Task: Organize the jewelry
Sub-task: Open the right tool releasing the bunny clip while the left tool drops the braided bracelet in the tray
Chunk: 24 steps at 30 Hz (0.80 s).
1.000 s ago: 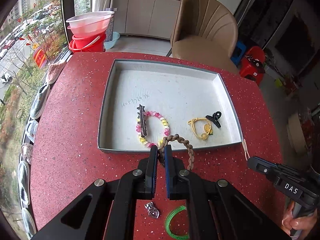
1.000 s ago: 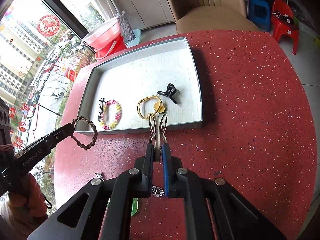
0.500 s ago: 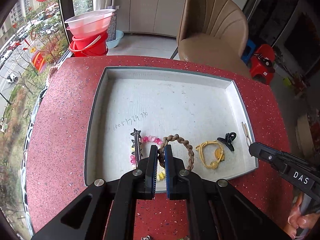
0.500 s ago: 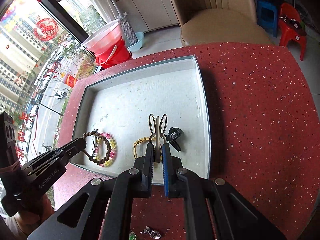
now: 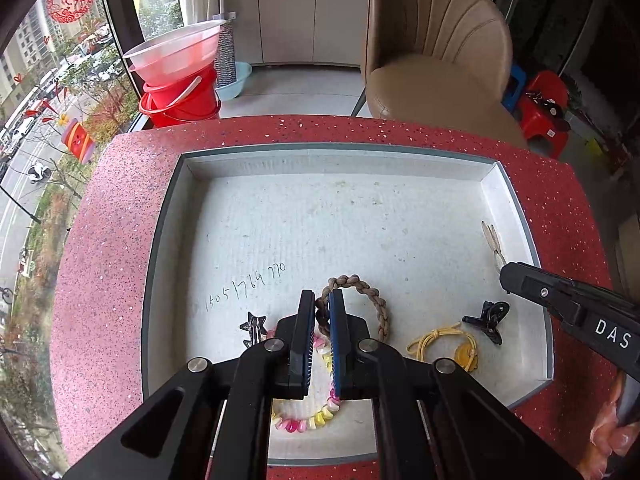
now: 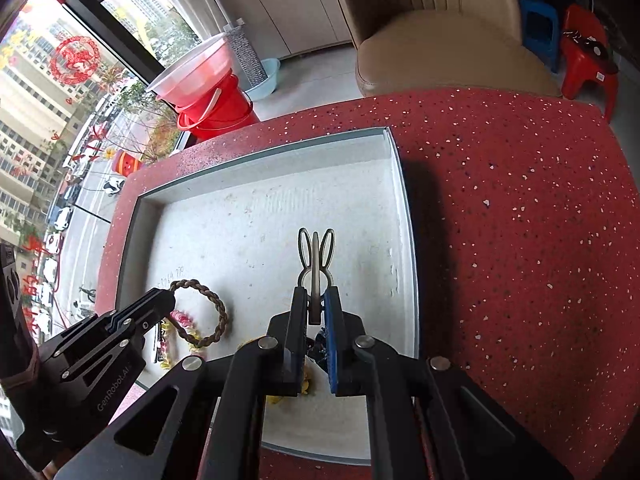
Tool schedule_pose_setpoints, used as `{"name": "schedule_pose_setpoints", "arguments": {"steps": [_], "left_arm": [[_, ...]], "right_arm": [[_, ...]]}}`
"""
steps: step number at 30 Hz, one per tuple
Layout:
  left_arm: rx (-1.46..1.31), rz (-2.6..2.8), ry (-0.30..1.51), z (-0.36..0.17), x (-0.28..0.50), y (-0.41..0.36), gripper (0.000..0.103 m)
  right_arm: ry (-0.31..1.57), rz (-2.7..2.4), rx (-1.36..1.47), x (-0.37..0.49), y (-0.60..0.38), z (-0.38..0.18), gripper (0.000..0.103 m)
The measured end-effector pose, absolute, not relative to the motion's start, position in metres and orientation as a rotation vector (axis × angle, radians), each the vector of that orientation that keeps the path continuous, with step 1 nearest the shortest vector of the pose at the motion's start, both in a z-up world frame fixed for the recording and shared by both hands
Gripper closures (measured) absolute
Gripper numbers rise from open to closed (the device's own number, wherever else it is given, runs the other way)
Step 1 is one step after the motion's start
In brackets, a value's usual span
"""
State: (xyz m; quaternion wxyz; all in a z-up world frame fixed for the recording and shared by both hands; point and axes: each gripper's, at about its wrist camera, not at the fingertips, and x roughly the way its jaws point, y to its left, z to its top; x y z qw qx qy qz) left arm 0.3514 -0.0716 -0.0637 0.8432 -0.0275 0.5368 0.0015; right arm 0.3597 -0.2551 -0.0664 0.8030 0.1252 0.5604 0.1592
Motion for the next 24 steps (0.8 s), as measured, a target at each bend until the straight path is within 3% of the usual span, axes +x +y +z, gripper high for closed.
{"name": "schedule_pose_setpoints", "arguments": {"steps": [12, 14, 16, 17, 24], "left_arm": [[0.015, 0.041, 1.167, -0.081, 0.352, -0.077, 0.077], [0.001, 0.050, 1.171, -0.081, 0.352, -0.075, 0.077], [0.002, 0.056, 1.174, -0.081, 0.352, -0.074, 0.077], [0.005, 0.060, 1.175, -0.080, 0.351, -0.074, 0.077], [0.012, 0.058, 1.155, -0.074, 0.347, -0.076, 0.077]], "right_arm": [[1.269, 0.341, 0.268, 0.366, -0.252, -0.087, 0.093], [1.287, 0.349, 0.281, 0.366, -0.253, -0.089, 0.086], [1.294, 0.366, 0.311, 0.366, -0.255, -0.090, 0.056], [1.282, 0.367, 0.321, 0.365, -0.257, -0.088, 0.052], [1.217, 0.396, 0.374, 0.352, -0.259, -0.067, 0.052]]}}
